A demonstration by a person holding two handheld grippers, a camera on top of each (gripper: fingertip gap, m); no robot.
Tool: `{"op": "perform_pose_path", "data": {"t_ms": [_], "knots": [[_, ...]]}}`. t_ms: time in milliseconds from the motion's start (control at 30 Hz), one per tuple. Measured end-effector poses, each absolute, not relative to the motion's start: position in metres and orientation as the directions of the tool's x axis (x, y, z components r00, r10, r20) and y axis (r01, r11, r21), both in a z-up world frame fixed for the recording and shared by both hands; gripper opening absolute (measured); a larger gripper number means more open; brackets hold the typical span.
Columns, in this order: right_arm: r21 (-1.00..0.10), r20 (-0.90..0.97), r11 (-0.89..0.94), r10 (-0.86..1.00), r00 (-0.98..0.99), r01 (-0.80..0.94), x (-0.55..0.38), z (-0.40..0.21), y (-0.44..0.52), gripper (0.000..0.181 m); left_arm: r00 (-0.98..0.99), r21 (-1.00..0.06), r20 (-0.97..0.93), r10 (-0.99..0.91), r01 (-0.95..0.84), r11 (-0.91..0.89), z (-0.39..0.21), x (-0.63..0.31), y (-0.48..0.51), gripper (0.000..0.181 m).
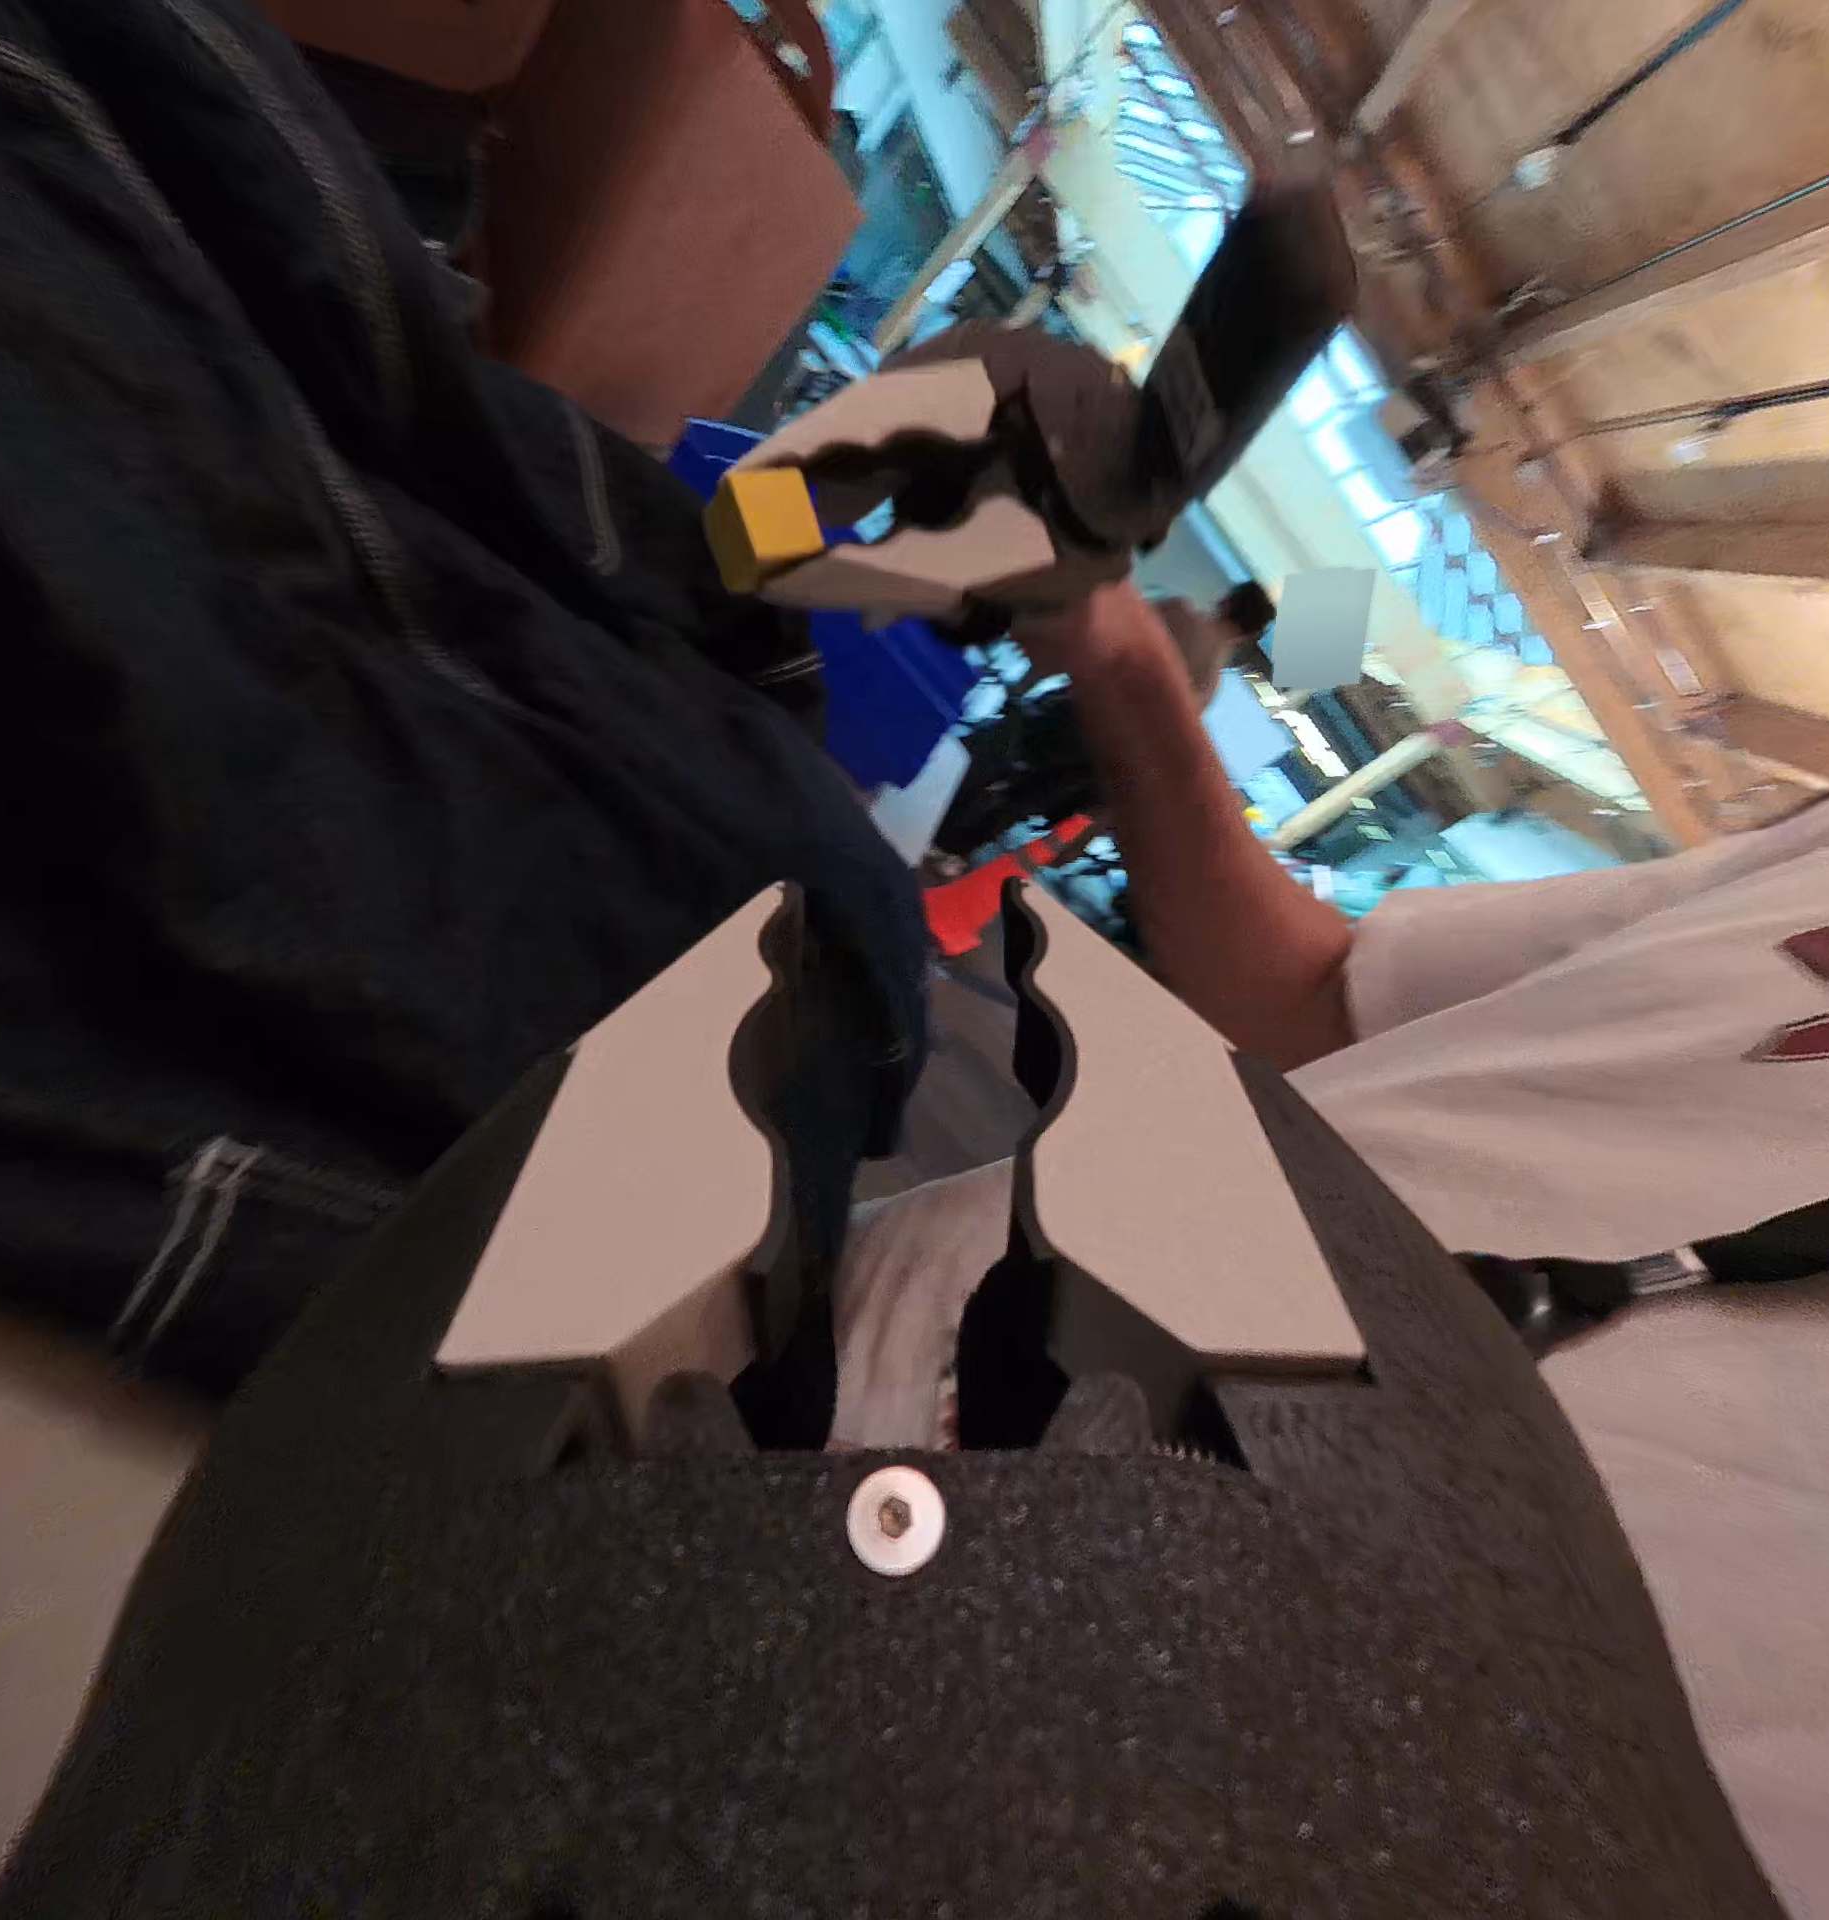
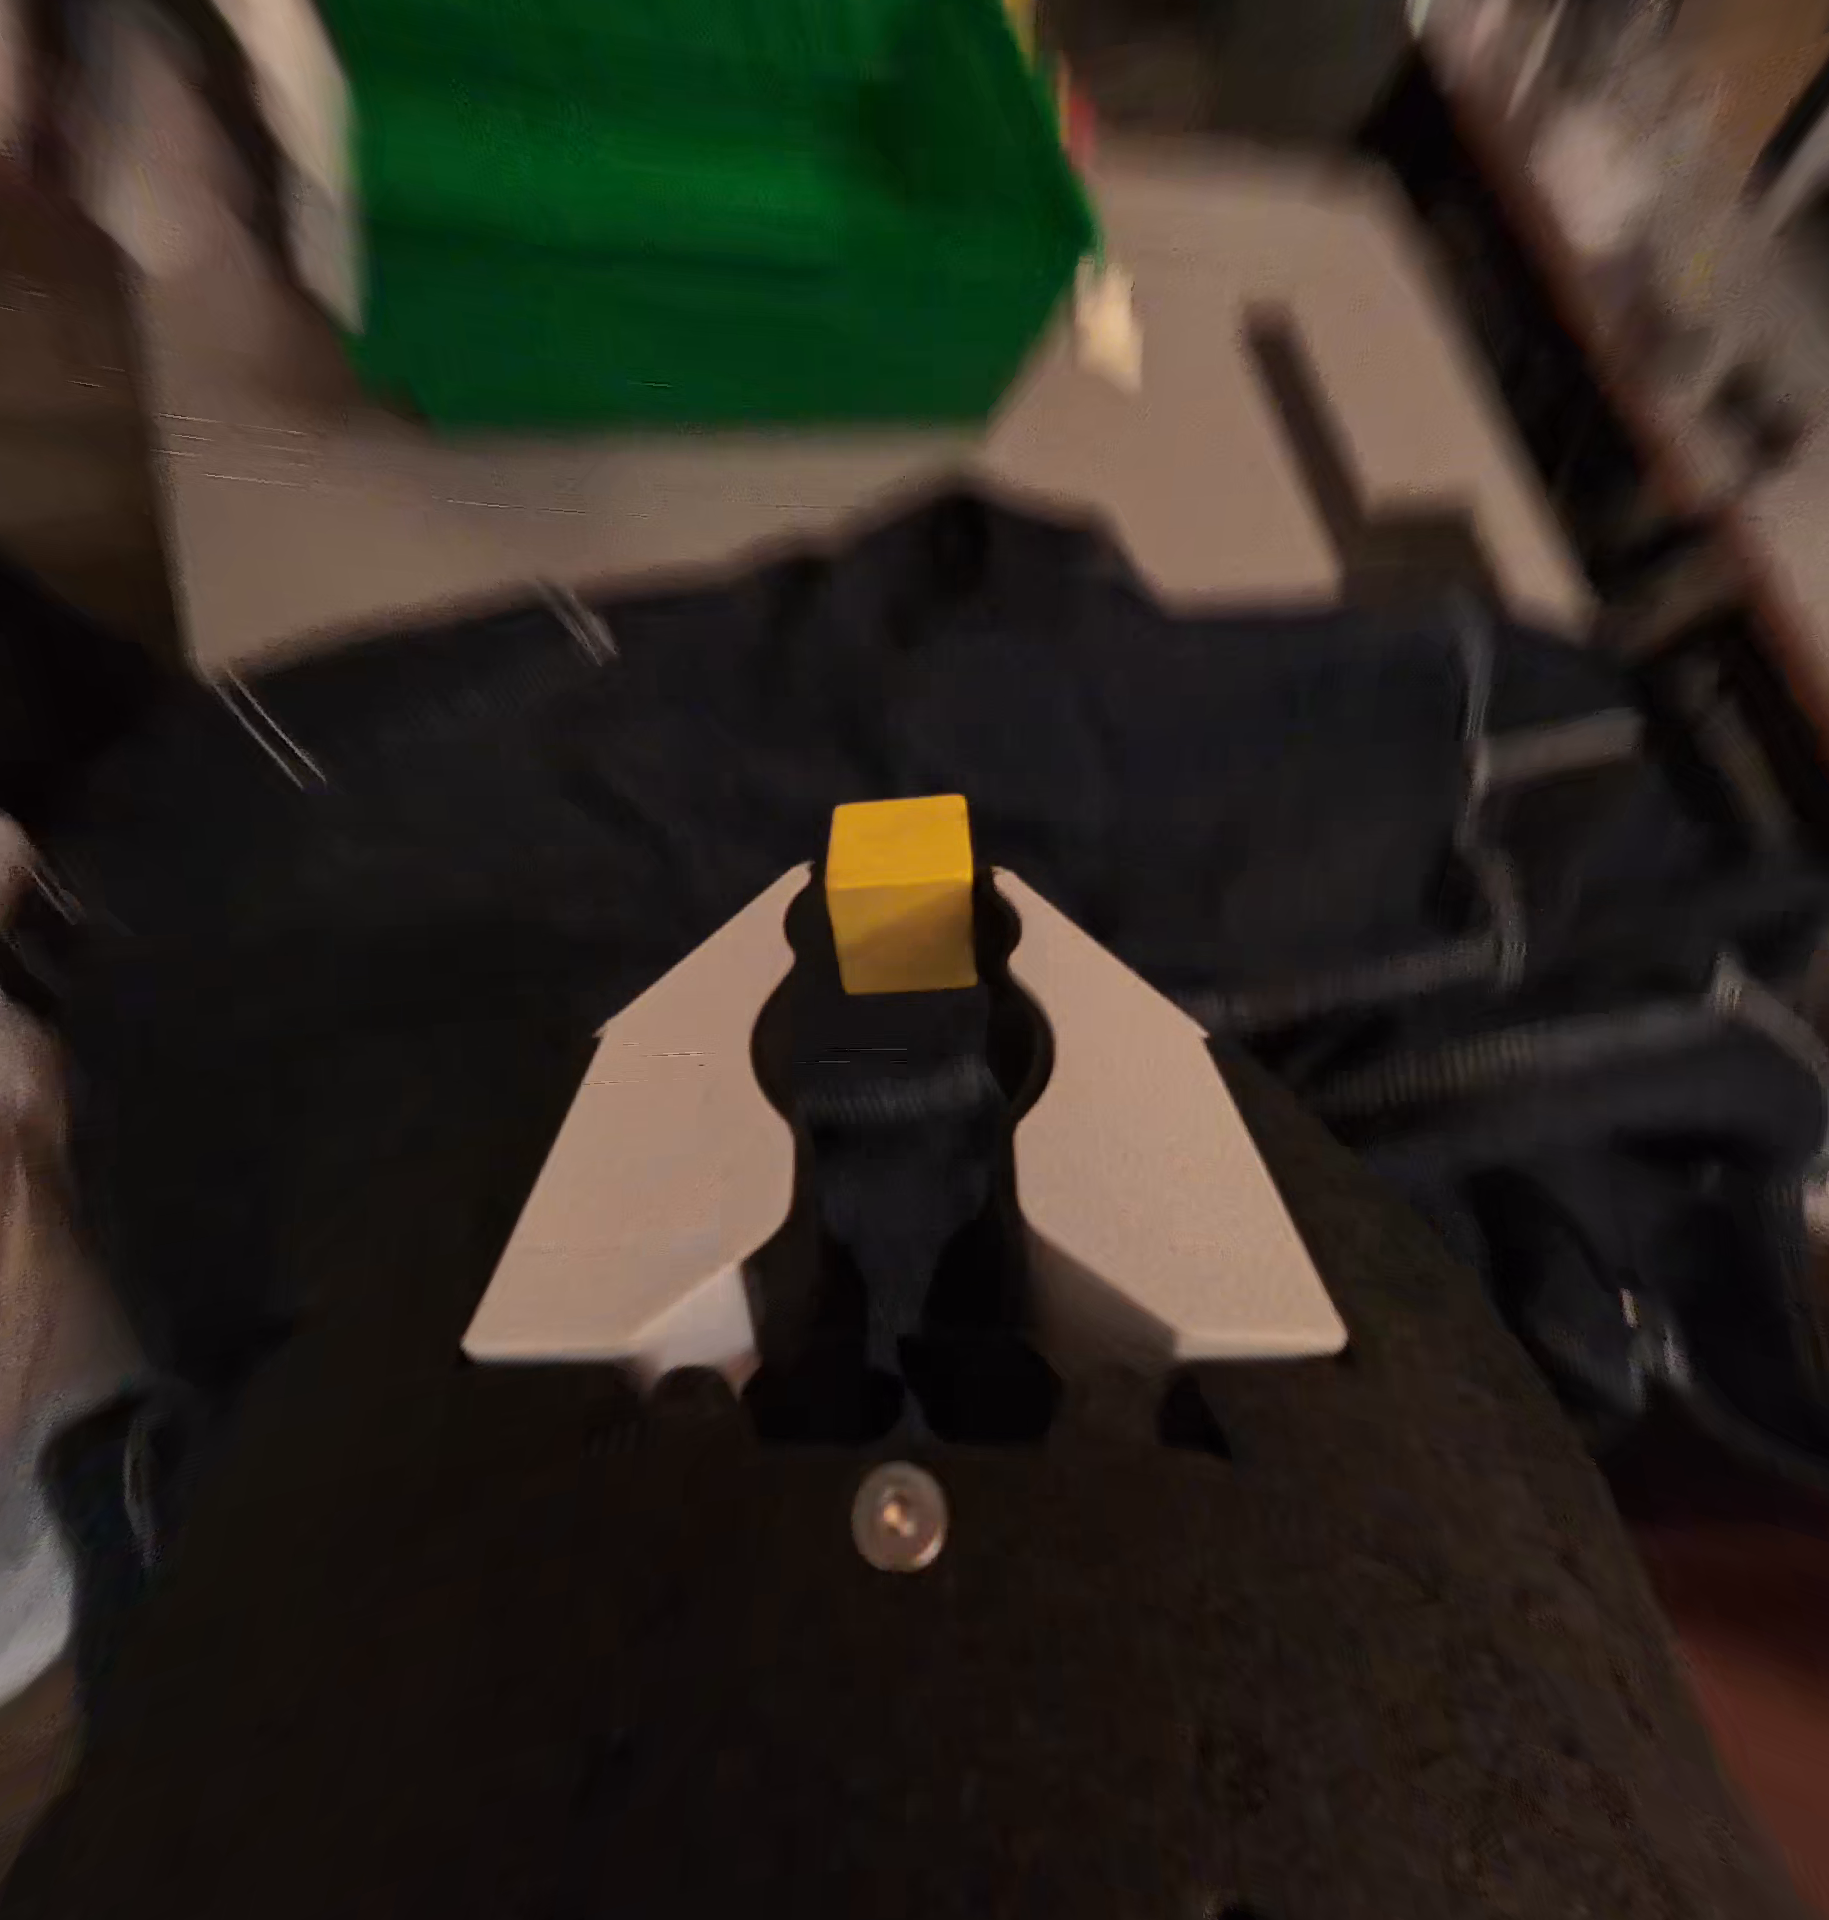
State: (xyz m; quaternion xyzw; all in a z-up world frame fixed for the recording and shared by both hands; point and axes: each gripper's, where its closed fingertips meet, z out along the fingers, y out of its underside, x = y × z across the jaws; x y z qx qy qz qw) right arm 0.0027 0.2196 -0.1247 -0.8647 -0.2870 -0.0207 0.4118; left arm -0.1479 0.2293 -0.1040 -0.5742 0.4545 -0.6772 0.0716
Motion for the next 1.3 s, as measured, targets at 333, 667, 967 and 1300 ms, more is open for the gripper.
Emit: {"op": "perform_pose_path", "data": {"t_ms": [333, 667, 967, 1300], "knots": [[0.067, -0.018, -0.744, 0.666, 0.746, 0.665, 0.079, -0.264, 0.236, 0.027, 0.016, -0.741, 0.567, -0.824, -0.426, -0.518, -0.15, -0.191, 0.257, 0.039], [-0.042, -0.009, -0.749, 0.662, 0.749, 0.661, 0.066, -0.258, 0.245, 0.034, 0.219, -0.752, 0.297, -0.929, -0.545, -0.37, -0.17, -0.234, 0.302, 0.04], [-0.587, 0.015, -0.723, 0.438, 0.899, 0.363, 0.028, -0.174, 0.172, 0.043, 0.036, -0.599, 0.035, -0.999, -0.799, -0.05, -0.204, -0.264, 0.358, 0.04], [-0.767, -0.459, -0.63, 0.404, 0.791, -0.124, -0.092, -0.171, 0.118, 0.037, -0.246, -0.421, 0.068, -0.967, -0.886, 0.195, -0.265, -0.234, 0.388, 0.046]]}}
